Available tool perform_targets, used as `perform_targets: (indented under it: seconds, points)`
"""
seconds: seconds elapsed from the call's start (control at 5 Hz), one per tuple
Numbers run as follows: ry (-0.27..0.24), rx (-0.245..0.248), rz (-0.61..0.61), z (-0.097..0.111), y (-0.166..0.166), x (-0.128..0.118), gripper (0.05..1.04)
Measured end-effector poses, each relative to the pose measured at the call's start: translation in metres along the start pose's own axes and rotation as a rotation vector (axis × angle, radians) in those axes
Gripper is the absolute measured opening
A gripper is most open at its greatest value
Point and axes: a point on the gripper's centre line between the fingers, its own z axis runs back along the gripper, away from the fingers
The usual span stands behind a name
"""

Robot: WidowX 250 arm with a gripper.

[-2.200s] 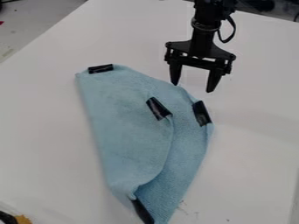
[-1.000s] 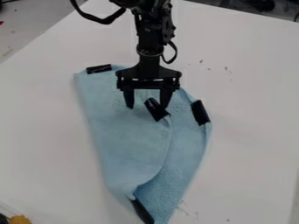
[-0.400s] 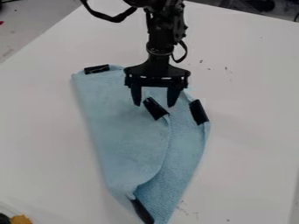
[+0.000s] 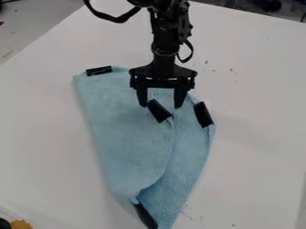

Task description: Fold the cloth from the left to the right

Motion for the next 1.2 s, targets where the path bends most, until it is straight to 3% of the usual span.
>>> perform_targets:
  seconds: [0.4, 0.6, 0.8, 1.2]
  points:
    - [0.014, -0.011, 0.003, -0.0060, 0.0023, -0.0012, 0.354]
    - [0.017, -0.013, 0.005, -0.0078, 0.0017, -0.0013, 0.149]
    - [0.017, -0.014, 0.006, -0.0083, 0.0015, -0.0014, 0.070]
    - [0.006, -0.010, 0.011, -0.0086, 0.0021, 0.0001, 0.081]
